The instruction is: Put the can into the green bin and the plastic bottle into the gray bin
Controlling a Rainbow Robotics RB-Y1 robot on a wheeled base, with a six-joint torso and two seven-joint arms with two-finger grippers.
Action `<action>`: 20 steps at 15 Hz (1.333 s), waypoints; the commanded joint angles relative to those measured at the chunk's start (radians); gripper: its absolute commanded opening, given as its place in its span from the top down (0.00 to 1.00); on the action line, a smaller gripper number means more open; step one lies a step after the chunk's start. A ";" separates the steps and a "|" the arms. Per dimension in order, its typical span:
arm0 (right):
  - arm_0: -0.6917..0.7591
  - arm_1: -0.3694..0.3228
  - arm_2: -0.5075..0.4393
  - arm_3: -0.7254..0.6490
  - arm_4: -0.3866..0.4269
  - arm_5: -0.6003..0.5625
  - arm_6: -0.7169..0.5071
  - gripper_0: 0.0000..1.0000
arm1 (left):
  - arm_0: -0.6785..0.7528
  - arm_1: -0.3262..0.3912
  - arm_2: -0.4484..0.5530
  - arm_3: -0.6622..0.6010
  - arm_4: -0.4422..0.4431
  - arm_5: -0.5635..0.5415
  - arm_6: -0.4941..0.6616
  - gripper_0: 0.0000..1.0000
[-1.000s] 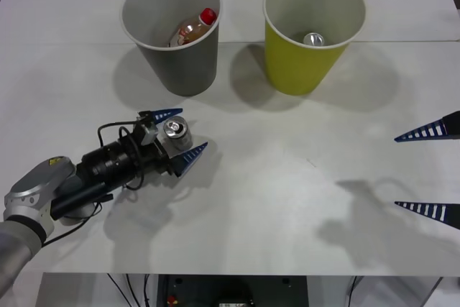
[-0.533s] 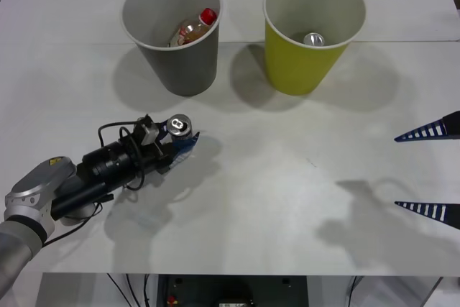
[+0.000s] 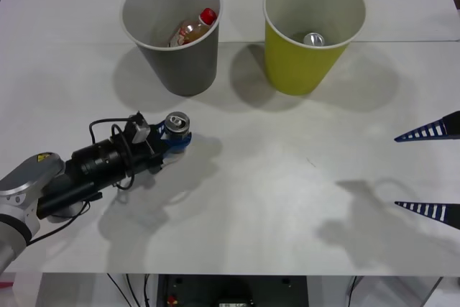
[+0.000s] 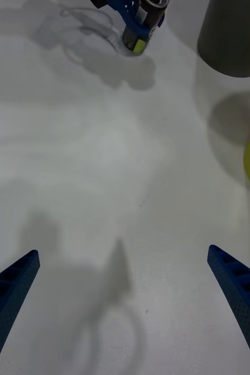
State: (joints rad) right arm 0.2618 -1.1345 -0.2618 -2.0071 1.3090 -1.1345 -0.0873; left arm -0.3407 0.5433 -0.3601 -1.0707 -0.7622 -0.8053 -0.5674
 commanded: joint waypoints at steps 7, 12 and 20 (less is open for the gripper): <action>0.000 0.000 0.000 0.000 0.000 0.000 0.000 0.00 | 0.183 0.239 0.055 -0.551 -0.445 0.172 0.663 1.00; 0.000 0.000 0.000 0.000 0.000 0.000 0.000 0.00 | 0.206 0.339 0.181 -0.749 -0.733 0.067 1.120 1.00; 0.000 0.000 0.000 0.000 0.000 0.000 0.000 0.00 | -0.020 0.340 0.283 -1.014 -1.175 -0.468 1.721 1.00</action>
State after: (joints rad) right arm 0.2618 -1.1345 -0.2618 -2.0072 1.3090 -1.1345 -0.0873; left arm -0.3240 0.8834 -0.0645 -2.0735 -1.9340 -1.2407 1.1116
